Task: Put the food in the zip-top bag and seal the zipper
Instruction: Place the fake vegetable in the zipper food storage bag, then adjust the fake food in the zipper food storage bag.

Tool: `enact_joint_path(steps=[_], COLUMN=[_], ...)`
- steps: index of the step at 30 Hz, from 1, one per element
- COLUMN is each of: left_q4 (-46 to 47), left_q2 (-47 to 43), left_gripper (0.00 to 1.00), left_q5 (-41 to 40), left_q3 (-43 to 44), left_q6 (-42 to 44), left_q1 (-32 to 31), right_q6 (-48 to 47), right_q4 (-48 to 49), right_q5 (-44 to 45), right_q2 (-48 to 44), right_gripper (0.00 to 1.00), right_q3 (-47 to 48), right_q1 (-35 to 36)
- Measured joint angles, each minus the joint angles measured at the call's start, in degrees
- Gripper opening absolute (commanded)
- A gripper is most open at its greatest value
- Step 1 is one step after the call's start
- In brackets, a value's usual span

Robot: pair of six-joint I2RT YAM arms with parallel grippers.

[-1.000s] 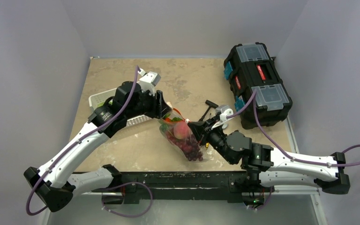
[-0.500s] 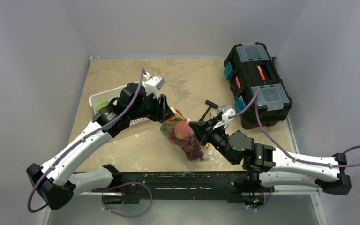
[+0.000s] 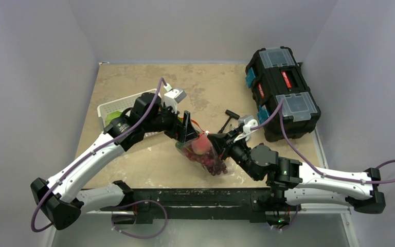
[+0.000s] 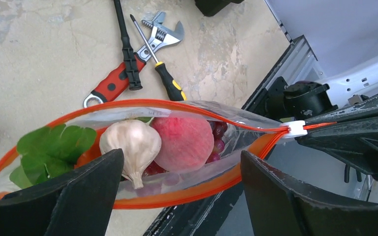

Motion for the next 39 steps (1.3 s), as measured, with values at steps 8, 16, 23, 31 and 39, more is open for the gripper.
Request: enact_joint_path(steps=[8,16,23,31,39], left_q4=[-3.0,-10.1,-11.1,-10.8,-7.6], left_q2=[-0.5,-9.1,-9.6,2.6,5.7], left_gripper=[0.84,0.60,0.46,0.30,0.36], left_q5=[-3.3,-13.8,-17.7,-17.6,-15.7], left_q3=[1.0,1.6,1.1,1.2,1.1], left_q6=[-0.2,-4.7,-10.7,-16.5,-19.0], left_q1=[0.8,7.8,13.3,16.4,17.2], right_q6=[0.0,0.0,0.0,-0.5,-0.5], right_q4=[-0.1,-0.4,-0.1,-0.1,-0.4], right_q5=[0.0,0.0,-0.2,-0.6,-1.1], right_q2=[0.0,-0.8,-1.1,-1.2,-1.6], right_gripper=[0.00,0.00,0.00,0.00,0.00], right_q3=[0.0,-0.1,-0.7,-0.7,-0.7], right_q1=[0.0,0.0,0.0,0.0,0.0])
